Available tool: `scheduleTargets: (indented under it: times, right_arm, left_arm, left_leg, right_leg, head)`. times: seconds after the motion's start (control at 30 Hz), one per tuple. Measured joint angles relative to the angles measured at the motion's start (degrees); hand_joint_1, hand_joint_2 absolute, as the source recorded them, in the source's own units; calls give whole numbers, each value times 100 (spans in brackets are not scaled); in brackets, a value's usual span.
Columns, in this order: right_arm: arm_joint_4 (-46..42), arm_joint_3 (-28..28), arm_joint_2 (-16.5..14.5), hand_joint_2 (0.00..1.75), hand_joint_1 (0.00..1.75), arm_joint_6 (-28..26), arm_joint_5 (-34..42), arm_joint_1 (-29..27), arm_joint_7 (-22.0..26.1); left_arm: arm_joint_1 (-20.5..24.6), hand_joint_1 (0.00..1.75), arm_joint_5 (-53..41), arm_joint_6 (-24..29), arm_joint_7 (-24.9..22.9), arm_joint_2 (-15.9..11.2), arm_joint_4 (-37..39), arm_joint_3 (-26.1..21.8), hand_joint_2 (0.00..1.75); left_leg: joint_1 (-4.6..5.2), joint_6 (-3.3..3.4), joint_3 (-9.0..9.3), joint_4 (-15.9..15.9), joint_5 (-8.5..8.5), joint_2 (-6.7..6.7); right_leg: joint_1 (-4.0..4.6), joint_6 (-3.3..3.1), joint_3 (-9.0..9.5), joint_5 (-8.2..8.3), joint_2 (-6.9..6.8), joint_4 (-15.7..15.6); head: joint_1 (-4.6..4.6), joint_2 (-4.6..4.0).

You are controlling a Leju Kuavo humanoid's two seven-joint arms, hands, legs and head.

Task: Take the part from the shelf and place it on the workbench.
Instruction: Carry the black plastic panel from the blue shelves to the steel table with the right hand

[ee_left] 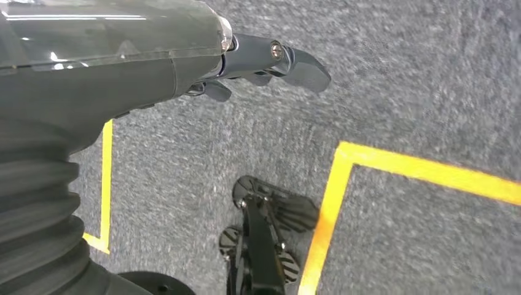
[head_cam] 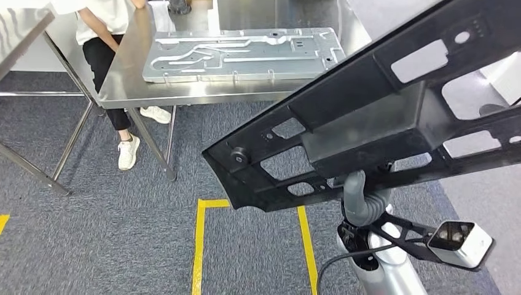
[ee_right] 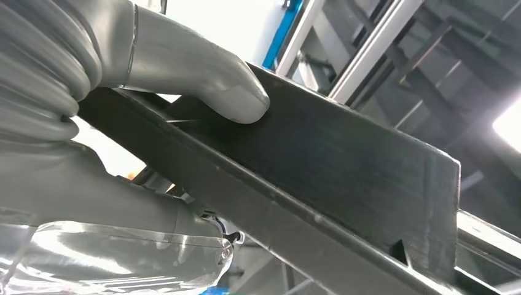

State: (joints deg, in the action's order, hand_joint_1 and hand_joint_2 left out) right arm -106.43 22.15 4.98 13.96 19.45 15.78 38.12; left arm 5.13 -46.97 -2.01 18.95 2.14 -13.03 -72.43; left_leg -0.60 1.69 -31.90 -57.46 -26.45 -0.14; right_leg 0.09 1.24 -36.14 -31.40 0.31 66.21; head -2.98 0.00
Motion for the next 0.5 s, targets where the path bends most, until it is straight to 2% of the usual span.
scheduleTargets:
  times: [0.03,0.07,0.1,0.13,0.2,0.23,0.27,0.4,0.43,0.47,0.5]
  right_arm:
    - [9,1,1,175,175,2,8,0,0]
    - [20,1,1,175,175,5,18,-6,0]
    - [34,2,2,175,175,8,28,-12,0]
    - [44,2,2,175,175,14,38,-14,0]
    - [52,2,2,175,175,32,50,-14,0]
    - [55,3,2,175,175,43,50,-13,0]
    - [57,4,1,175,175,58,46,-14,0]
    - [53,6,-5,175,175,105,15,-20,0]
    - [47,6,-12,175,175,111,10,-12,0]
    - [40,6,-22,175,175,115,6,-4,0]
    - [36,6,-33,175,175,117,4,0,0]
  left_arm:
    - [1,0,1,-2,2,0,0,0,175]
    - [-2,0,1,-3,4,0,0,-1,175]
    - [-6,0,2,-3,5,1,0,-1,175]
    - [-11,0,2,-1,6,1,0,-1,175]
    - [-14,0,3,4,6,4,0,-1,175]
    - [-11,0,4,7,7,5,0,-2,175]
    - [-8,0,6,10,8,5,0,-3,175]
    - [5,0,9,19,14,7,0,-5,175]
    - [12,0,8,19,16,9,0,-6,175]
    - [16,0,8,19,17,10,0,-6,175]
    - [17,0,7,19,19,10,0,-7,175]
  left_leg:
    - [0,7,9,-1,-15,1]
    - [0,10,21,-4,-35,0]
    - [0,6,41,-7,-61,-3]
    - [-2,-3,72,-10,-92,-6]
    - [-5,-39,158,-15,-169,-14]
    - [3,-69,190,-22,-212,-17]
    - [11,-101,213,-21,-246,-19]
    - [10,-232,279,-1,-340,-9]
    - [0,-260,251,-104,-402,-6]
    - [-5,-282,146,-345,-516,-5]
    - [-10,-296,-40,-701,-659,-5]
  right_leg:
    - [-19,23,-229,-143,0,390]
    - [-38,44,-427,-207,-2,688]
    - [-58,61,-541,-161,-3,806]
    - [-75,72,-537,-2,-6,692]
    - [-99,71,-242,465,-24,-54]
    - [-93,55,-84,617,-32,-417]
    - [-86,30,24,687,-36,-657]
    - [-62,-115,116,620,-9,-791]
    - [-68,-154,154,607,-10,-817]
    - [-76,-188,200,590,-15,-841]
    - [-73,-213,239,563,-21,-851]
  head:
    - [-1,-1]
    - [-1,-1]
    - [-1,-1]
    - [-1,-1]
    - [1,-1]
    - [1,-1]
    - [1,-1]
    - [-1,-1]
    - [-1,-1]
    - [-1,-1]
    - [-1,-1]
